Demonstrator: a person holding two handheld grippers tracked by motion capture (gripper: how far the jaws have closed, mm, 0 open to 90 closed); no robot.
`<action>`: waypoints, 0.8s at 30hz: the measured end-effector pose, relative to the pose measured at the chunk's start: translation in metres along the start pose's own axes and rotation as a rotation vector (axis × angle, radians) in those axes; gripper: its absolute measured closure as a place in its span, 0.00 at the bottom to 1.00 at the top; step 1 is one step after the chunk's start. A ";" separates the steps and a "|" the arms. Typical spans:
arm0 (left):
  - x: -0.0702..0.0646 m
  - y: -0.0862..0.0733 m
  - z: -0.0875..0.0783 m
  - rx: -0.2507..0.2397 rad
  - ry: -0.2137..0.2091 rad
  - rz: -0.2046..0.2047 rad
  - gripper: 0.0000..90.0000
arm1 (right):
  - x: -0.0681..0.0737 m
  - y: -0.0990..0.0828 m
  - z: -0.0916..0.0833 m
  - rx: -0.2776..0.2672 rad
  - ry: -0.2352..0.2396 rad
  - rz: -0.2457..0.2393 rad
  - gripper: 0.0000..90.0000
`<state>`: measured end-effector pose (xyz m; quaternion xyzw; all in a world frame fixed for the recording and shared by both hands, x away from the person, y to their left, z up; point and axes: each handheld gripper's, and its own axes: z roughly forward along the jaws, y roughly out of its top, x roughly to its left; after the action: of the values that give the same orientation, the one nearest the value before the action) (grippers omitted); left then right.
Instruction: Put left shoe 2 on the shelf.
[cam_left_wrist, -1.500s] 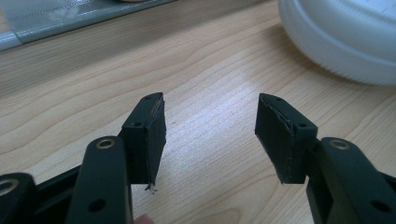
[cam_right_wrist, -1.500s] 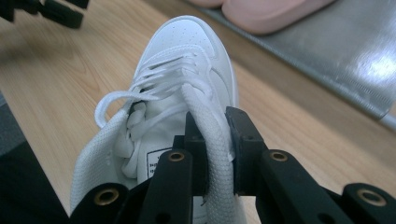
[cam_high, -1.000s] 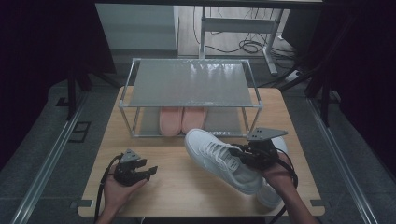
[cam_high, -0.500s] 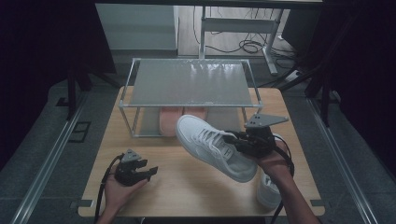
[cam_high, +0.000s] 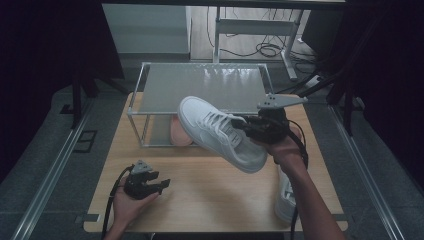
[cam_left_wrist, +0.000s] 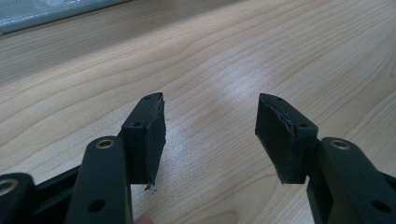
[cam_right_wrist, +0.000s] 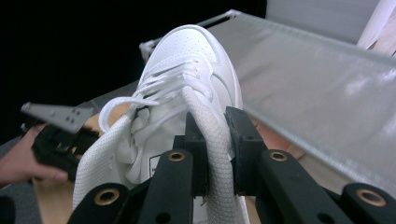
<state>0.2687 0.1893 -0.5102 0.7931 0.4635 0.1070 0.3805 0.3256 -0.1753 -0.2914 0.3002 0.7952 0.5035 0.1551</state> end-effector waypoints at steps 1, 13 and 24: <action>0.000 0.000 0.000 0.000 0.000 -0.001 0.48 | -0.002 0.005 0.002 -0.001 -0.005 -0.005 0.89; 0.002 0.000 0.000 0.002 -0.002 -0.001 0.48 | -0.023 0.037 0.024 -0.017 -0.067 0.010 0.89; 0.003 0.000 -0.001 -0.006 0.000 -0.013 0.48 | -0.050 0.077 0.059 -0.011 -0.115 0.056 0.89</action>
<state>0.2695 0.1922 -0.5101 0.7889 0.4682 0.1063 0.3836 0.4213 -0.1411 -0.2520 0.3498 0.7735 0.4940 0.1880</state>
